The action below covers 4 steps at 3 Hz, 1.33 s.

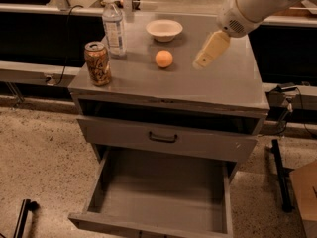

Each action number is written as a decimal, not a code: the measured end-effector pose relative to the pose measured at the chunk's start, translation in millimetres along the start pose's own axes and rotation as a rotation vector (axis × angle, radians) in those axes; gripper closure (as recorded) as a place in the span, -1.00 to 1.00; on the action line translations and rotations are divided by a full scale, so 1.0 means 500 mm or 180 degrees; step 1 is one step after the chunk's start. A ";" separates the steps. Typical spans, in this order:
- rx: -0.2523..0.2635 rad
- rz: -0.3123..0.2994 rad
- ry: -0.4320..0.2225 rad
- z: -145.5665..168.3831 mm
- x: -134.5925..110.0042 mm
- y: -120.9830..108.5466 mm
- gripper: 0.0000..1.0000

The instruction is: Place orange into middle drawer

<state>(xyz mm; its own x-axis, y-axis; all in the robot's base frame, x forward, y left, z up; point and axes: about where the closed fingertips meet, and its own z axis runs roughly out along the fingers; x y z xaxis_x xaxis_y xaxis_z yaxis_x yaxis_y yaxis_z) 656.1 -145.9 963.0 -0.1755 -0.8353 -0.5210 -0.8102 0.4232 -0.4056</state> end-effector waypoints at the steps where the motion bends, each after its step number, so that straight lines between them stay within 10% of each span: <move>1: 0.0099 0.0100 -0.0600 0.019 -0.071 -0.006 -1.00; 3: 0.0017 0.0462 -0.1545 0.074 -0.188 -0.031 -1.00; 4: -0.0224 0.0579 -0.1639 0.156 -0.225 -0.003 -1.00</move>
Offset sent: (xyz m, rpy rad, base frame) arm 0.0525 0.0856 0.0493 0.5176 -0.2352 0.0927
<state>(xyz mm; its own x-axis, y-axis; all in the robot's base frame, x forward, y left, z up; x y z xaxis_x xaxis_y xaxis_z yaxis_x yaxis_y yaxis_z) 720.7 -25.1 963.4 -0.0344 -0.4638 -0.8853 -0.8308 0.5056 -0.2326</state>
